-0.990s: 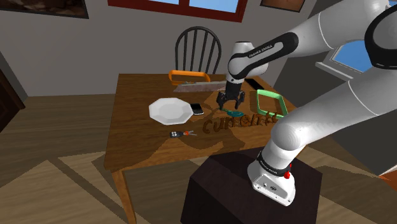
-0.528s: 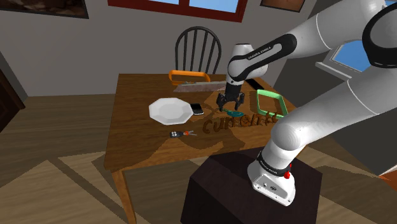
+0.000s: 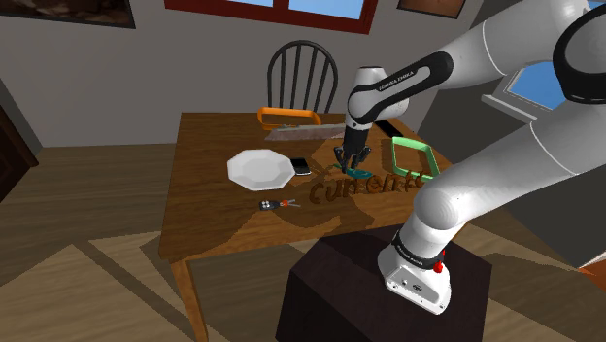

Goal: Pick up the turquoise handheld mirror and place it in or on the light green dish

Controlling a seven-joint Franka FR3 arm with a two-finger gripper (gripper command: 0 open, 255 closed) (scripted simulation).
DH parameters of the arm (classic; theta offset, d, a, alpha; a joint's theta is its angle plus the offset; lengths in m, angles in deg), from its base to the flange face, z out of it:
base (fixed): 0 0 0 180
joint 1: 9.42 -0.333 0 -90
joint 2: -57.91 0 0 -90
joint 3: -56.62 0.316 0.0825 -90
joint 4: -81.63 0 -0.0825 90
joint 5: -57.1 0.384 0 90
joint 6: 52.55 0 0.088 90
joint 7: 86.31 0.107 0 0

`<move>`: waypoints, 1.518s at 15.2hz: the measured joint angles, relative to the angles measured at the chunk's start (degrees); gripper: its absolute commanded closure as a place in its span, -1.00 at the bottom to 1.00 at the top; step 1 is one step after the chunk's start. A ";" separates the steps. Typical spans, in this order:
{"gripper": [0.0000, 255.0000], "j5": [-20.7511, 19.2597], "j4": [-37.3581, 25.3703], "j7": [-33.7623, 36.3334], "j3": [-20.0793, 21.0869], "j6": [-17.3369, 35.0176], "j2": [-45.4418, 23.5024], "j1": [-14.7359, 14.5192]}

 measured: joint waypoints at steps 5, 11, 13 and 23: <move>1.00 -0.02 -0.48 0.03 0.05 -1.19 0.71 0.03; 1.00 -0.06 -2.61 0.30 0.42 -6.99 4.43 0.12; 1.00 -0.03 -3.55 0.38 0.55 -8.93 5.42 0.12; 1.00 0.03 -8.83 0.49 0.96 -18.31 9.53 0.23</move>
